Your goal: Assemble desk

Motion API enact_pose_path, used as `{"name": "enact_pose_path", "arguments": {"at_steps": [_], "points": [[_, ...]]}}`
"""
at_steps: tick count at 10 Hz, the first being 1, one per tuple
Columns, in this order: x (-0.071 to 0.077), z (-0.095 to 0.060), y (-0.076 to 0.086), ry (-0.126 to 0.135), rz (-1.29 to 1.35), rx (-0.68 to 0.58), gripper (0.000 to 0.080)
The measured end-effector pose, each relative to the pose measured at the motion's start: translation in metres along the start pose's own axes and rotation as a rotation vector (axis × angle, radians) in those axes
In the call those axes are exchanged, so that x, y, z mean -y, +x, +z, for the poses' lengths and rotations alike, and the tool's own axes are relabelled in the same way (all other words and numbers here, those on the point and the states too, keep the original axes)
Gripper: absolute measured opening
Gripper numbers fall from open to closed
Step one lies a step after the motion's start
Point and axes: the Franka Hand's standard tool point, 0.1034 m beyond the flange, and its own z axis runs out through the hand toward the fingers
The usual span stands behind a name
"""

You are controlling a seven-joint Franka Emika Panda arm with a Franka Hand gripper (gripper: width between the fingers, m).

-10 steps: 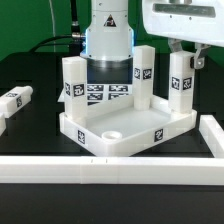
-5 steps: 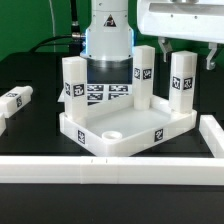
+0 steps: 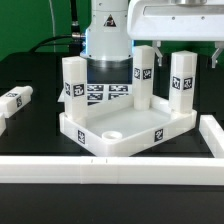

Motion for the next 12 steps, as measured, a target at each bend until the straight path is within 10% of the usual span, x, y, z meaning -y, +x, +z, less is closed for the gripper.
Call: {"name": "enact_pose_path", "arguments": {"at_steps": [8,10,12], "points": [[-0.0037,-0.0014,0.0049,-0.035,-0.660,-0.004,0.0649],[-0.0037,-0.0010,0.0046,-0.035,-0.658,-0.004,0.0386],[-0.0040,-0.0008,0.0046,-0.035,-0.651,-0.003,0.0288]]}}
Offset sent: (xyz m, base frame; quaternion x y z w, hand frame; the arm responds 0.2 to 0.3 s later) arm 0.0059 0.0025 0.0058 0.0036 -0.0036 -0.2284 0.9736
